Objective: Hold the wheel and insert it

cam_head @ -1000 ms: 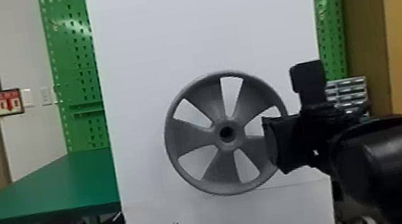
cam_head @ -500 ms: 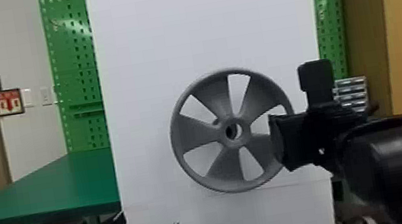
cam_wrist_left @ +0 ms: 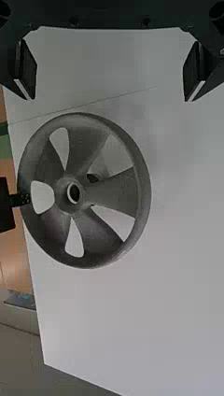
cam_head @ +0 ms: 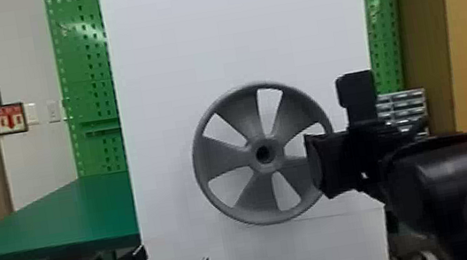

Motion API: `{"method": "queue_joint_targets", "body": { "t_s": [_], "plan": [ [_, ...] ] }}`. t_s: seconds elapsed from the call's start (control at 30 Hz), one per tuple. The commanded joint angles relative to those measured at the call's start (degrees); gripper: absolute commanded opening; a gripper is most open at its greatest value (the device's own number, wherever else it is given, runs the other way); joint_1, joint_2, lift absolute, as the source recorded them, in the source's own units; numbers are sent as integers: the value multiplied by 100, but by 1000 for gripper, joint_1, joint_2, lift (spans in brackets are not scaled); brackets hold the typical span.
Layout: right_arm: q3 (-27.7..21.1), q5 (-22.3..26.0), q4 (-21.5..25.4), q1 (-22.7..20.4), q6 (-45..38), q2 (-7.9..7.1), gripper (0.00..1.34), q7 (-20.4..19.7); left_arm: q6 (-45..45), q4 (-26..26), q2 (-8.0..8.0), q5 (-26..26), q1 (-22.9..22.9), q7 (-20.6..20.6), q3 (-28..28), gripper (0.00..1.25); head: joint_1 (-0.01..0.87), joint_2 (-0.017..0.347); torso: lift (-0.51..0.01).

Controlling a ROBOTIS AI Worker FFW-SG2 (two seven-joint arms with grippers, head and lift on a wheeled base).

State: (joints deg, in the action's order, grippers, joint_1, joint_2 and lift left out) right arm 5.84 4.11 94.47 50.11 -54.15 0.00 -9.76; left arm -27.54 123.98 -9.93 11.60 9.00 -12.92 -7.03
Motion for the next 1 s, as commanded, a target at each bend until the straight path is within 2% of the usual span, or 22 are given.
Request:
{"method": "queue_joint_targets", "body": {
  "t_s": [0.0,0.57,0.97],
  "plan": [
    [40,-15,-78,16,54,5,157,0,12,-14,0,9,6,0,0,1147,97,15,-442],
    [58,-130,-306,104,238,5,157,0,73,-58,0,53,32,0,-26,1147,97,15,-442],
    [5,-235,-649,253,379,5,157,0,82,-66,-18,53,50,0,-44,1147,97,15,-442]
  ]
}}
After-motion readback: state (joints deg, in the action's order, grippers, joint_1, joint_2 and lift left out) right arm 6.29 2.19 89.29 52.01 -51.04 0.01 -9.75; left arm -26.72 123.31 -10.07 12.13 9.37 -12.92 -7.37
